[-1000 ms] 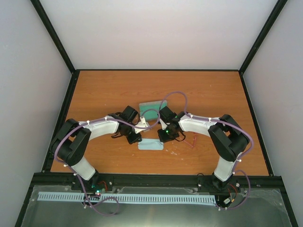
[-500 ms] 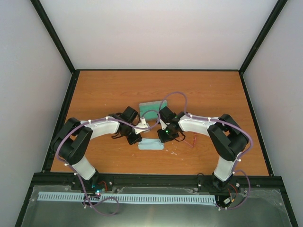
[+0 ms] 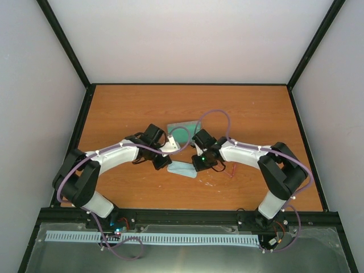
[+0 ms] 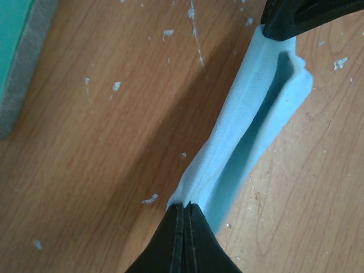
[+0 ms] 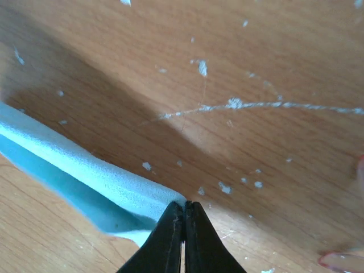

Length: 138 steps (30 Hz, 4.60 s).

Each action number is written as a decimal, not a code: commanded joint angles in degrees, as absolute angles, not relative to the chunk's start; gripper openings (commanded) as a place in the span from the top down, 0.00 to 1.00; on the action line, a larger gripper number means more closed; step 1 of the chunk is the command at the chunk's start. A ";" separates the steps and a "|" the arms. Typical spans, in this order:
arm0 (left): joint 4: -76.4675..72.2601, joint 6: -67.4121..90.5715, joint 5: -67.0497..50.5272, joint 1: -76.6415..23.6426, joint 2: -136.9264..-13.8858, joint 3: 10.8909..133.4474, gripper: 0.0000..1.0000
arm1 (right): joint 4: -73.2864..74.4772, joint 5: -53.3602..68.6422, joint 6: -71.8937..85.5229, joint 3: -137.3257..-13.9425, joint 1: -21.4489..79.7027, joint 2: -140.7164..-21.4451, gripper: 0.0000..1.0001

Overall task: Organize the sunglasses
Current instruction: Pick up the glasses cleaning cloth from the center of the board, then place the glasses cleaning cloth in the sunglasses case.

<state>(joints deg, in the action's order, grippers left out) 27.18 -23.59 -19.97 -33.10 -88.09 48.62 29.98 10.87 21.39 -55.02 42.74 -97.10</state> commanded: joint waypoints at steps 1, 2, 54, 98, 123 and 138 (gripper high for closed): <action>27.40 -22.37 -20.29 -32.78 -85.70 50.80 0.99 | 28.08 6.97 23.21 -53.79 42.63 -92.57 0.97; 27.34 -22.14 -20.23 -32.78 -85.48 50.80 0.99 | 27.78 6.17 23.54 -53.60 42.63 -91.87 0.97; 19.80 -28.30 -19.31 -25.02 -102.30 66.63 0.99 | 29.43 -1.17 15.91 -78.16 32.71 -109.89 0.97; 15.73 -29.64 -18.16 -23.47 -108.71 69.26 0.98 | 30.94 -0.64 13.48 -87.25 31.46 -119.34 0.97; 16.48 -29.73 -17.04 -23.47 -111.63 71.37 0.70 | 30.72 -1.09 14.11 -88.59 31.38 -121.22 0.94; 17.58 -27.61 -17.97 -23.54 -107.95 69.32 0.35 | 30.72 -2.01 15.30 -83.04 31.40 -116.18 0.77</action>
